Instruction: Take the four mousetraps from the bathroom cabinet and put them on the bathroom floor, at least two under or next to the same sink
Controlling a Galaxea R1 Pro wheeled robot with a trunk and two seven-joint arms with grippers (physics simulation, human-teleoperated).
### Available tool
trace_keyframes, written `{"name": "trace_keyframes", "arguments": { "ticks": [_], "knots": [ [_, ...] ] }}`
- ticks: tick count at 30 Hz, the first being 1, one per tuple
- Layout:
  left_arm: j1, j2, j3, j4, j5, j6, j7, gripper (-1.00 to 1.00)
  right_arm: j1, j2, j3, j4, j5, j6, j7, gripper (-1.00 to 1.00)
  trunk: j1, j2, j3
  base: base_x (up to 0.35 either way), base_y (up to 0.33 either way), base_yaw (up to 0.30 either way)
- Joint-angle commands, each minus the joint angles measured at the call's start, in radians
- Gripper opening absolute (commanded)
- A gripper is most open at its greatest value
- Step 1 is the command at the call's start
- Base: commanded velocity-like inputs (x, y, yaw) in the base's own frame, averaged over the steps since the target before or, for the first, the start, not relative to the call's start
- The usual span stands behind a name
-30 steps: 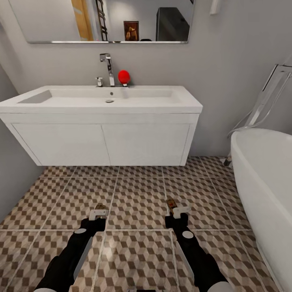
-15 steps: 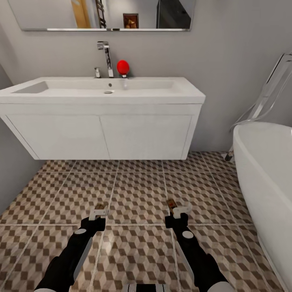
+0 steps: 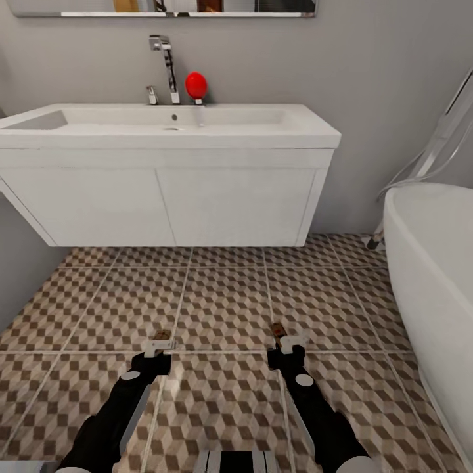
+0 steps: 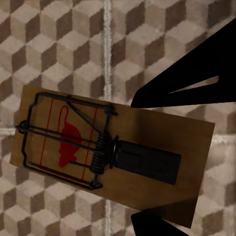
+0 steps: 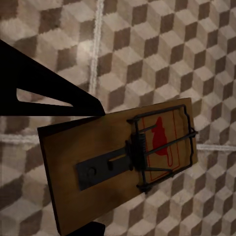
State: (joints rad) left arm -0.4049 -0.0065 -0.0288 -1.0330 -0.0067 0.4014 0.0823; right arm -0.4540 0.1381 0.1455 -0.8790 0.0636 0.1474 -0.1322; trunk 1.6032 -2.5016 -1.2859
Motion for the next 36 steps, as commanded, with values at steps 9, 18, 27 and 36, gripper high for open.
{"name": "trace_keyframes", "arguments": {
  "ticks": [9,18,27,36],
  "knots": [
    [0.000,0.000,0.000,0.001,-0.004,0.000,0.002,-1.00,0.000,0.000,0.000,0.000,-0.001,0.000,-0.003,-1.00,0.004,-0.002,-0.049,0.000,0.000,0.000],
    [0.000,-0.003,0.000,0.012,-0.004,-0.001,0.002,-1.00,0.000,0.000,0.000,0.000,-0.001,0.000,-0.003,-1.00,0.008,-0.004,-0.098,0.000,0.000,0.000],
    [0.000,-0.003,0.000,0.013,-0.004,-0.001,0.002,-1.00,0.000,0.001,0.000,0.000,-0.001,0.000,-0.003,-1.00,0.012,-0.006,-0.146,0.000,0.000,0.000],
    [0.000,-0.003,0.000,0.014,-0.004,-0.001,0.002,-1.00,0.000,0.000,0.000,0.000,-0.001,0.000,-0.003,-1.00,0.016,-0.008,-0.195,0.000,0.000,0.000]
  ]
}}
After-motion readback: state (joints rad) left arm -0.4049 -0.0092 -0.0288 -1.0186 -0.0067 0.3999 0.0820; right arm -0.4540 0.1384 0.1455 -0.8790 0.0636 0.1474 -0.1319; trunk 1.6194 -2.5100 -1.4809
